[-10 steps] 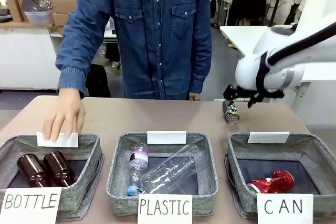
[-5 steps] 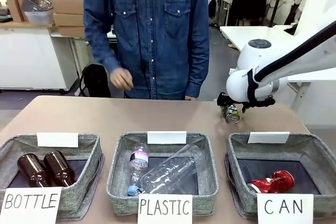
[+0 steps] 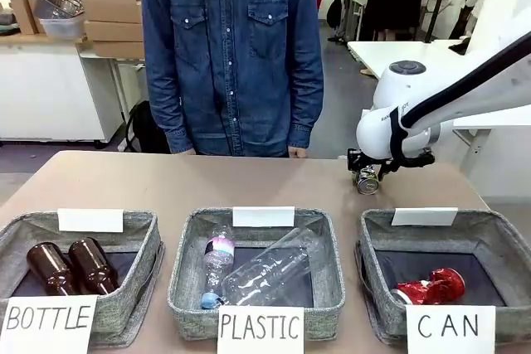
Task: Sort the can waste into the basket.
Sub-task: Pick up the can waste from the table and place it in the right Fabric basket.
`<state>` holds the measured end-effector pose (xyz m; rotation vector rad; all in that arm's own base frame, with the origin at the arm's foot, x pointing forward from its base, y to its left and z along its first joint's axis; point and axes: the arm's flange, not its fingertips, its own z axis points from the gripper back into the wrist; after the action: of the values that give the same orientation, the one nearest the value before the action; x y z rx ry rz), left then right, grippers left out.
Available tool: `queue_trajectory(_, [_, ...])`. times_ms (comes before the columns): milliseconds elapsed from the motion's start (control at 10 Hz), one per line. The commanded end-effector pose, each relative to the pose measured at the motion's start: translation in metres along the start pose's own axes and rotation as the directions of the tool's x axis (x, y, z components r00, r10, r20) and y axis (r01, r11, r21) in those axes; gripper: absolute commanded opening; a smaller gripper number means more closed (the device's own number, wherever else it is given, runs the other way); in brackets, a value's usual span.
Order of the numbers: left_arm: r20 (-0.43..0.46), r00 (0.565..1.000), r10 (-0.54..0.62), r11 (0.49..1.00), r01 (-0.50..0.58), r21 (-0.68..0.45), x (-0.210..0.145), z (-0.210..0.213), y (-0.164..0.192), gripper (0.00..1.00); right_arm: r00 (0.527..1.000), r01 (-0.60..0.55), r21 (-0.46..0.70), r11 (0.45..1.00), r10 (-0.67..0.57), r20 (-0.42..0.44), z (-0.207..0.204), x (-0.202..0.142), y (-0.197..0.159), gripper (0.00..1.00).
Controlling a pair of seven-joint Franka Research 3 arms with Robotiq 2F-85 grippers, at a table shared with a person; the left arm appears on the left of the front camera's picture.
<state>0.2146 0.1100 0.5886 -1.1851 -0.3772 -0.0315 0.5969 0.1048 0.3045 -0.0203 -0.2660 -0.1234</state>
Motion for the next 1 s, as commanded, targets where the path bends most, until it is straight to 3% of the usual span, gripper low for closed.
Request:
queue_trajectory(0, [0.012,1.0,-0.013,1.0,0.013,-0.007,0.0,0.001,-0.001,1.0,1.0,0.026,-0.033,0.999,-0.026,0.003,0.005,0.0,0.005,0.0])
queue_trajectory(200, [0.012,1.0,-0.013,1.0,0.013,-0.007,0.0,0.001,-0.001,1.0,1.0,0.02,-0.027,0.999,-0.021,-0.007,0.009,0.0,0.001,0.06])
queue_trajectory(400, [0.0,1.0,0.0,1.0,0.0,0.0,0.0,0.0,0.0,1.0,1.0,0.024,-0.023,0.999,-0.024,-0.003,0.01,0.001,0.001,0.0])
queue_trajectory(500, [-0.02,1.0,0.003,1.0,-0.003,0.017,0.0,-0.025,0.003,1.0,1.0,0.03,-0.015,0.999,-0.03,0.004,0.015,0.002,-0.001,0.0])
queue_trajectory(600, [-0.085,0.996,-0.032,0.996,0.024,-0.089,0.001,-0.062,0.008,1.0,0.999,0.039,-0.003,0.999,-0.039,0.01,0.022,0.003,-0.006,0.0])
queue_trajectory(900, [-0.32,0.946,-0.042,0.986,-0.013,-0.167,0.0,-0.161,0.036,1.0,0.998,0.05,-0.002,0.999,-0.05,0.041,0.053,0.003,-0.028,0.0])
